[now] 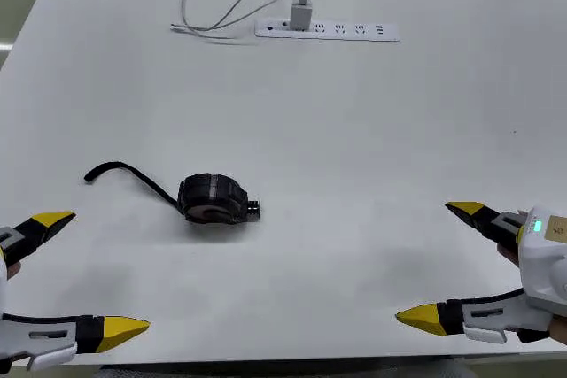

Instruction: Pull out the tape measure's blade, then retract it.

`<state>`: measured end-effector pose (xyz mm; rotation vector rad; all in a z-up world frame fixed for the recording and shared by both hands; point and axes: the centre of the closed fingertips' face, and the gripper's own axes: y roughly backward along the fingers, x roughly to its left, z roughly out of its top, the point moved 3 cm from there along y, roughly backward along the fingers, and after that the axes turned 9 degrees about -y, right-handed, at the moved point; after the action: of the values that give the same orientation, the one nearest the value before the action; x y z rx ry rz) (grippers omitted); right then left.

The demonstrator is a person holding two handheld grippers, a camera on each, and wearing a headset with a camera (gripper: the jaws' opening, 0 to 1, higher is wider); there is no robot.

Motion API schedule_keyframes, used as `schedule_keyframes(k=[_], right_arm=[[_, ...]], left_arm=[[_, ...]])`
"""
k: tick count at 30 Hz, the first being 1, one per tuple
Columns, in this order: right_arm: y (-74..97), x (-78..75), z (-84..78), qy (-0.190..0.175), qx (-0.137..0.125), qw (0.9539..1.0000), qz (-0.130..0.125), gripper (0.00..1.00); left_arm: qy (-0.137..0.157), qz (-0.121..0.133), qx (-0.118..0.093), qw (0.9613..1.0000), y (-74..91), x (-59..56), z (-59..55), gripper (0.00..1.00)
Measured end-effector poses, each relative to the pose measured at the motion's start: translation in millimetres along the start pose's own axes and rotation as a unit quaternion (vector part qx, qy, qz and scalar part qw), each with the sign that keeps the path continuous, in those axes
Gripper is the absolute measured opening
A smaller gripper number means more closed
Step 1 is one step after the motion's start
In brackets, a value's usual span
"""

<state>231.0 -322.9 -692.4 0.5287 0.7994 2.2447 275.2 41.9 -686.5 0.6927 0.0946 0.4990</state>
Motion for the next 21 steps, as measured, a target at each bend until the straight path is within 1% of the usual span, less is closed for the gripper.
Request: schedule_keyframes(k=[6,11,21], right_arm=[[1.6,0.7,-1.6,-0.002,0.001,1.0,-0.001,0.99],[1.2,1.3,-3.6,-0.003,0.003,1.0,0.001,0.99],[0.1,0.5,-6.1,-0.005,0.005,1.0,0.0,0.99]], left_arm=[[0.0,-0.001,0.001,1.0,0.3,-0.6,-1.0,0.99],[0.0,-0.003,0.005,1.0,0.2,-1.0,-4.3,0.99],[0.001,-0.003,0.007,1.0,0.8,0.2,-3.6,0.99]])
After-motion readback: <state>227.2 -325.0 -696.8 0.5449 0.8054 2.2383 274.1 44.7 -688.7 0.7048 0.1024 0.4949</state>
